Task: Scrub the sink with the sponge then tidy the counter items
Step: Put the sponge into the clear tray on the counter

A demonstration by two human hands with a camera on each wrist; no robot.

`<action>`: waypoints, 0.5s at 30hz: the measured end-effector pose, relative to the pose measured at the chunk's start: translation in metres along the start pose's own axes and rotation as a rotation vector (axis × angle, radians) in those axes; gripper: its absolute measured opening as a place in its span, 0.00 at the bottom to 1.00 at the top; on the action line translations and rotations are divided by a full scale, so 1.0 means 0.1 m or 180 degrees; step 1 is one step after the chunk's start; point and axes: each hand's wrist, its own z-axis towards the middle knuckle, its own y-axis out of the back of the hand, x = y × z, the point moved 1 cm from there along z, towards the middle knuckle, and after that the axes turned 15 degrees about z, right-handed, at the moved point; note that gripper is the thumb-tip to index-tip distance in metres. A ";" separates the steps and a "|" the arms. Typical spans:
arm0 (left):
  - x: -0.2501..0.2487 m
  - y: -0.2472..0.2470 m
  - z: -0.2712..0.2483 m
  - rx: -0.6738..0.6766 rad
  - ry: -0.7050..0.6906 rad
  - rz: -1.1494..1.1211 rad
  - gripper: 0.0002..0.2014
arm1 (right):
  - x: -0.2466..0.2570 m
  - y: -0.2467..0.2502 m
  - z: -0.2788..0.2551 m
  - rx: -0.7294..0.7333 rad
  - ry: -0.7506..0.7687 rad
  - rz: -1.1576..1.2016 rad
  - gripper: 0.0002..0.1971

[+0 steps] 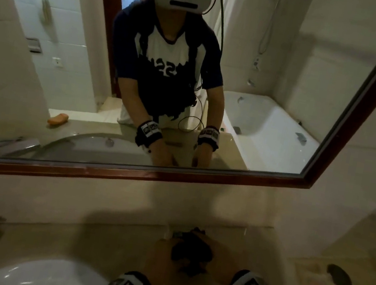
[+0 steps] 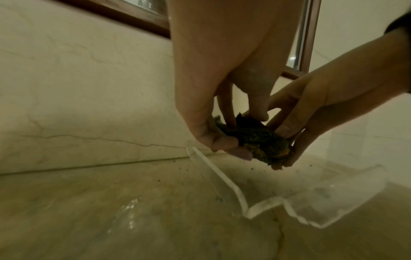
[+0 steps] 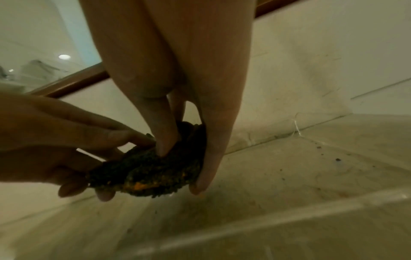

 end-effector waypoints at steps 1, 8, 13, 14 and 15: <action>0.01 -0.04 0.01 0.0024 0.0040 0.0114 0.25 | 0.00 -0.04 -0.02 0.0049 -0.0089 -0.0041 0.36; 0.03 -0.12 0.02 0.0211 -0.0014 0.1212 0.20 | -0.08 -0.13 0.04 0.0324 -0.0183 -0.0433 0.22; 0.03 -0.06 -0.02 -0.0108 -0.0279 0.2123 0.21 | -0.10 -0.06 -0.02 0.0394 -0.0117 -0.0680 0.20; 0.04 -0.06 0.01 -0.0137 -0.0381 0.2225 0.22 | -0.12 -0.06 -0.01 0.0315 -0.0156 -0.0769 0.20; 0.04 -0.07 0.04 -0.0125 -0.0487 0.2271 0.23 | -0.13 -0.06 -0.01 0.0153 -0.0101 -0.0812 0.21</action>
